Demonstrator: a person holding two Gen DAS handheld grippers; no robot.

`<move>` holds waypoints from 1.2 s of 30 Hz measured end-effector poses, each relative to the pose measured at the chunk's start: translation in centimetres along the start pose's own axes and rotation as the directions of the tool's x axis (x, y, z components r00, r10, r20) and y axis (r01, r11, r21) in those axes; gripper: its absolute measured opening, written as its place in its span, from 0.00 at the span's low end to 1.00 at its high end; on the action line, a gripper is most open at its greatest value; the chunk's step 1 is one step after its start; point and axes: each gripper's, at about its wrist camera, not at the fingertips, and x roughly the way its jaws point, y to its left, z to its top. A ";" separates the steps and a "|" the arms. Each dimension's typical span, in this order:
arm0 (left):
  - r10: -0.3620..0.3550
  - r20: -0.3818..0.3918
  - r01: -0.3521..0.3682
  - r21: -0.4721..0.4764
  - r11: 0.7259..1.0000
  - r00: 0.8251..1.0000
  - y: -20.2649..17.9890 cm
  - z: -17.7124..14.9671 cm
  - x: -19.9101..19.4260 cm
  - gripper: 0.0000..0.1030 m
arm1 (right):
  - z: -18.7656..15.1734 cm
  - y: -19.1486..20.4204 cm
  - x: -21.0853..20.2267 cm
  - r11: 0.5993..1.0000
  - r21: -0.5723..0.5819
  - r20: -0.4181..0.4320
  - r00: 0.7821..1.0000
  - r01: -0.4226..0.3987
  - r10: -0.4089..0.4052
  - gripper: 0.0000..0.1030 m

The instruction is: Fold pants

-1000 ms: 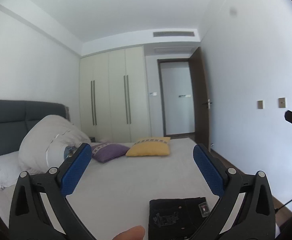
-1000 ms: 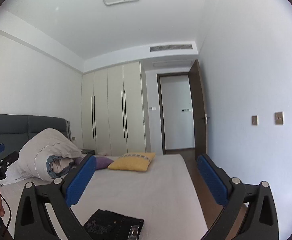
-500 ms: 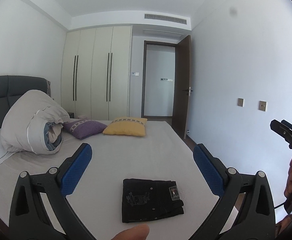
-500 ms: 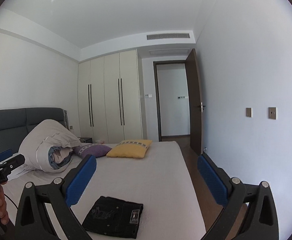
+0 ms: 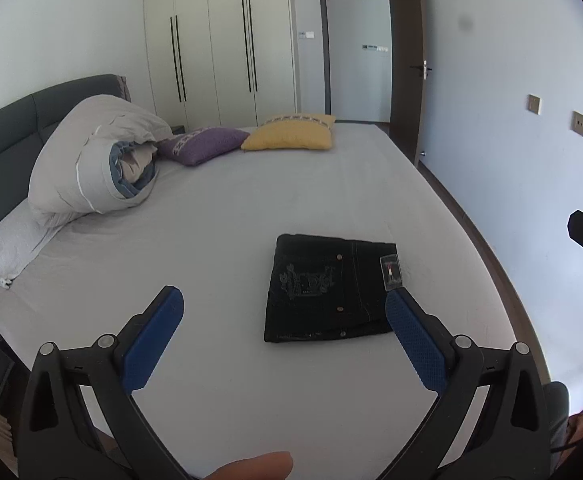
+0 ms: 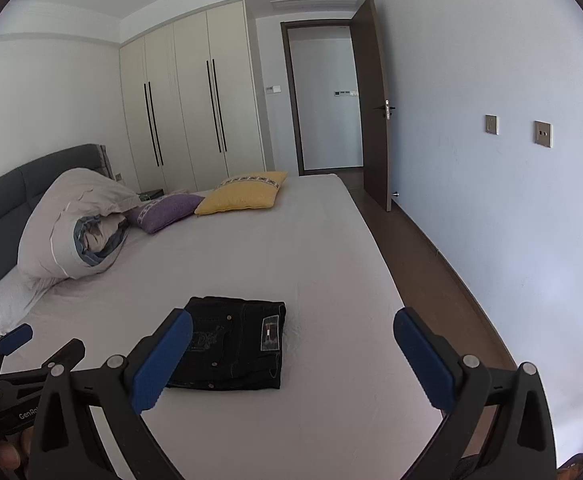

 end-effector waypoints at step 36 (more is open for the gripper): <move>-0.033 -0.208 0.020 -0.060 0.998 0.977 0.0 -2.8 5.3 1.00 | -4.2 3.4 3.9 0.994 -0.109 -0.202 0.979 0.001 -0.023 1.00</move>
